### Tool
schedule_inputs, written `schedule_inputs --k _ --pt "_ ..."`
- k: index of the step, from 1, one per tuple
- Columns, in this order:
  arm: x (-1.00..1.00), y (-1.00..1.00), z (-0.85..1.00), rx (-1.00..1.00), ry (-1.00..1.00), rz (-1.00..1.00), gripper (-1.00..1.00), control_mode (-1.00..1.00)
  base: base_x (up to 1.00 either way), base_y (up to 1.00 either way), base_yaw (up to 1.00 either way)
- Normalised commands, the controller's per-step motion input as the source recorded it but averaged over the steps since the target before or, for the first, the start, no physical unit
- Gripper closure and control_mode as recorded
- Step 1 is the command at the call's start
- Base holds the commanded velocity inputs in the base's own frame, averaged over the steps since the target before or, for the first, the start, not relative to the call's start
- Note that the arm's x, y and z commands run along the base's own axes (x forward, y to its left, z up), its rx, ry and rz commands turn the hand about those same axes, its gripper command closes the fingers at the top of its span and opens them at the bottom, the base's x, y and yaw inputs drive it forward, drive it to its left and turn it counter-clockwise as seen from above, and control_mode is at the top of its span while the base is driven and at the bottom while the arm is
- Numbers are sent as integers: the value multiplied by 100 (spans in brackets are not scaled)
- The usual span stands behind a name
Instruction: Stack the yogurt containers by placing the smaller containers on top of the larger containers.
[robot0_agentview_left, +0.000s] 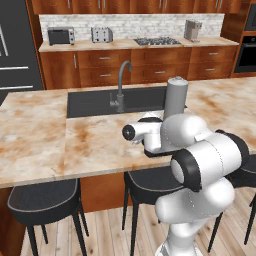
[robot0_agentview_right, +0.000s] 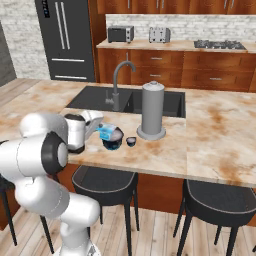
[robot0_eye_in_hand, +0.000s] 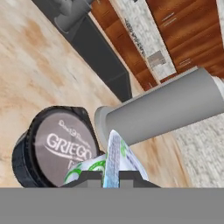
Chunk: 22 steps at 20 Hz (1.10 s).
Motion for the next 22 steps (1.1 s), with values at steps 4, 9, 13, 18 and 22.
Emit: schedule_inputs --k 4,9,13,18,22 --pt "16 0 -10 -1 0 0 100 -100 0 0 0" --pt "17 0 -10 -1 0 0 100 -100 0 0 0" --pt "17 0 -11 -1 0 0 100 -100 0 0 0" --pt "17 -1 -11 -1 0 0 100 -100 0 0 0" --pt "18 -2 -11 -1 0 0 100 -100 0 0 0"
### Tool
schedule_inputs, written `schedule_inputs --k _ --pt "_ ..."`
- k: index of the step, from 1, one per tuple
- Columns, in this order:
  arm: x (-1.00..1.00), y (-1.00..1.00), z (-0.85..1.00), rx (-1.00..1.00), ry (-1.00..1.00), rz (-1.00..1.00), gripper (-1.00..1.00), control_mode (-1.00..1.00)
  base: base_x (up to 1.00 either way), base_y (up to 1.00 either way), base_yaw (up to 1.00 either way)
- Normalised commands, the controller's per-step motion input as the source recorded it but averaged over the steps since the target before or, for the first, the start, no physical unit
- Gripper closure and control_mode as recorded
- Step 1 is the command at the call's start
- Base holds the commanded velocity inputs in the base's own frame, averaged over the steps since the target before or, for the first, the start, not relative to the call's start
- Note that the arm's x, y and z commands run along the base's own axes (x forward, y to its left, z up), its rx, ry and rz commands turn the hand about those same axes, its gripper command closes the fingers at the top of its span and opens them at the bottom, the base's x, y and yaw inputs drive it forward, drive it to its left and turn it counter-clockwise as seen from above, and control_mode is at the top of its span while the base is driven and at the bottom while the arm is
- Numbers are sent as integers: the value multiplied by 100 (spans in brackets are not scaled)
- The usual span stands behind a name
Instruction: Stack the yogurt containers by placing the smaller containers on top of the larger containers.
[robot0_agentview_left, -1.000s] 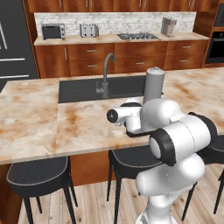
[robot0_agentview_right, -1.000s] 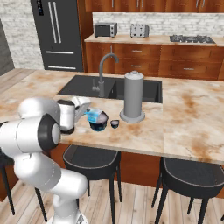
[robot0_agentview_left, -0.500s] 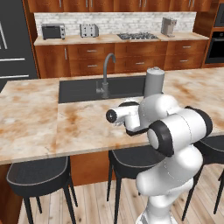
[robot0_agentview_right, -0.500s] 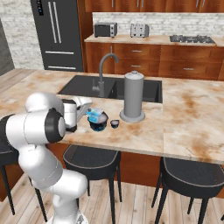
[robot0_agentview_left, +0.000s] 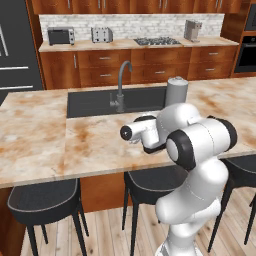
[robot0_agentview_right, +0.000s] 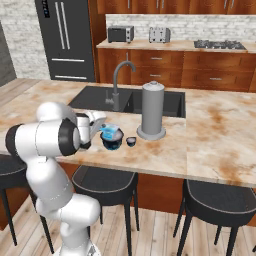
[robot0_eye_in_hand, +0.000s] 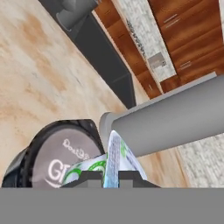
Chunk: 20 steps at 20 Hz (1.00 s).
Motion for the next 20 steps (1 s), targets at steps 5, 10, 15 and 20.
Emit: schedule_inputs --k 5,10,15,20 --pt "18 -2 -11 -1 0 0 100 -100 0 0 0" --pt "19 -2 -11 -1 0 0 100 -100 0 0 0" --pt "16 0 -12 -1 0 0 100 -100 0 0 0" --pt "4 0 -15 -1 2 0 100 -100 0 0 0"
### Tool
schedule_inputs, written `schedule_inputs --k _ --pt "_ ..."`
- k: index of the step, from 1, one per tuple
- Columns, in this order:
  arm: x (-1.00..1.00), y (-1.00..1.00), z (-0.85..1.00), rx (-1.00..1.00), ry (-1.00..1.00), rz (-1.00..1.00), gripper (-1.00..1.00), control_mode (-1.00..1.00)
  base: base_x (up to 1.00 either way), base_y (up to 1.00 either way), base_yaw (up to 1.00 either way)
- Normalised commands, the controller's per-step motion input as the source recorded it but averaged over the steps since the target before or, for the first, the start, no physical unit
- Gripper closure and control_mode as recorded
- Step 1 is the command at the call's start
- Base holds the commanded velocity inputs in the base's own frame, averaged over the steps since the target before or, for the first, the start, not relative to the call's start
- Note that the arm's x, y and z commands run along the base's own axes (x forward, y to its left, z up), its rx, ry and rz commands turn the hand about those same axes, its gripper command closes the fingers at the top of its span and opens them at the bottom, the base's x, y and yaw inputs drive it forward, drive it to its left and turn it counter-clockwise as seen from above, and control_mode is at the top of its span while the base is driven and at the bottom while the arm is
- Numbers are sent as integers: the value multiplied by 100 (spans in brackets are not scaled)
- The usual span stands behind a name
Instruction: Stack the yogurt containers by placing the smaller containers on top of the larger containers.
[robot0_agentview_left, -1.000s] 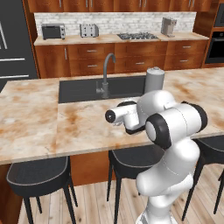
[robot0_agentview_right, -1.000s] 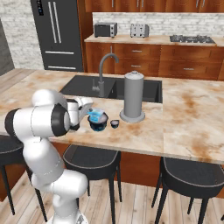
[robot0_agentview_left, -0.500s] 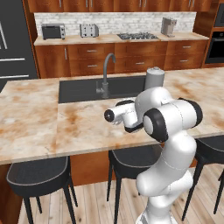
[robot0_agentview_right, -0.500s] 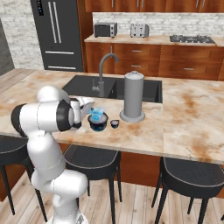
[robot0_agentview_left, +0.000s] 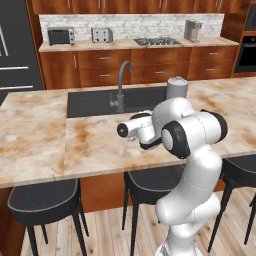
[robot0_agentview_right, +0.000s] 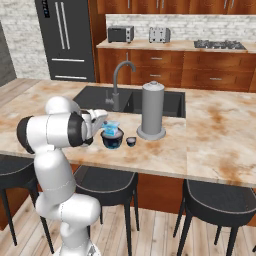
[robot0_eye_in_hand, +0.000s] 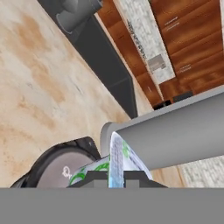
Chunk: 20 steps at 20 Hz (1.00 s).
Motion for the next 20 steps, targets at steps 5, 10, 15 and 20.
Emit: schedule_inputs --k 5,10,15,20 --pt "-1 0 -12 -1 4 0 100 -100 0 0 0" --pt "-8 0 -5 0 1 0 100 -100 0 0 0" --pt "-14 -1 -3 0 0 0 100 -100 0 0 0" --pt "-17 0 -9 0 -2 0 100 -100 0 0 0"
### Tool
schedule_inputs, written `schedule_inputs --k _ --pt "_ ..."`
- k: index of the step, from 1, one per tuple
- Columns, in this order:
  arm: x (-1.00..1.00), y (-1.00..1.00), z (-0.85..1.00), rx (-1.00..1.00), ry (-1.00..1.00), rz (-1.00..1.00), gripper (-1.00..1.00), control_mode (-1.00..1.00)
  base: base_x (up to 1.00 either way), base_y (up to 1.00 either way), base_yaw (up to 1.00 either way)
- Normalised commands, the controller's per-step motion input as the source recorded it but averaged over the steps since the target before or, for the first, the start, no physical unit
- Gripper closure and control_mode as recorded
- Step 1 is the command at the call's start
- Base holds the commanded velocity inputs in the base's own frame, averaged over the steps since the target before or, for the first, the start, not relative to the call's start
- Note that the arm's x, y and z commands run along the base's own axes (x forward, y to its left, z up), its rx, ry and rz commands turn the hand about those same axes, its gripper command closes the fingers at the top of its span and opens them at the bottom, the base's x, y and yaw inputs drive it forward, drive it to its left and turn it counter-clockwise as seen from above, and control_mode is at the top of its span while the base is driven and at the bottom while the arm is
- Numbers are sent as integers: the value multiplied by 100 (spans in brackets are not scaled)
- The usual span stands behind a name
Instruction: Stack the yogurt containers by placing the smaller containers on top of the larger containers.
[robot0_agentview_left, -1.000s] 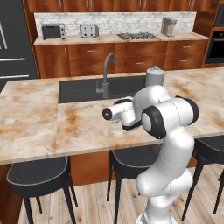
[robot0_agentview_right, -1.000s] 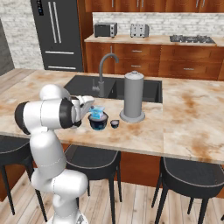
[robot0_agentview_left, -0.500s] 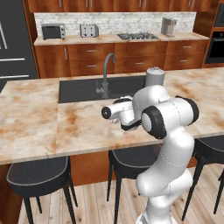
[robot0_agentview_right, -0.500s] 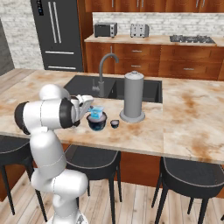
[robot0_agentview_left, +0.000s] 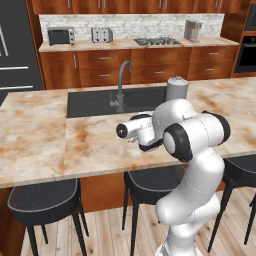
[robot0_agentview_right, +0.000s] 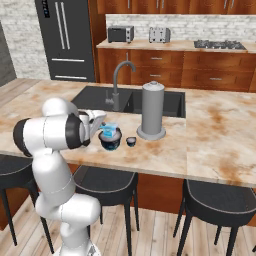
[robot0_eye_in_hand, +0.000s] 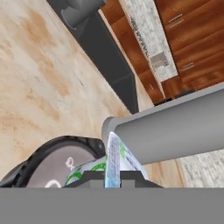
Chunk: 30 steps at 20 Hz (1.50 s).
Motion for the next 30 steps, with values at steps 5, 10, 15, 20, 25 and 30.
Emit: schedule_inputs --k 5,10,15,20,25,30 --pt "-6 0 -12 0 -3 0 100 -100 0 0 0" --pt "0 0 -19 0 -5 0 100 -100 0 0 0" --pt "0 0 -20 0 -4 0 -100 -100 0 0 0" --pt "0 0 -10 0 -1 0 -100 -100 0 0 0" --pt "0 0 -1 0 0 0 -100 -100 0 0 0" --pt "-1 0 0 0 0 0 -100 -100 0 0 0"
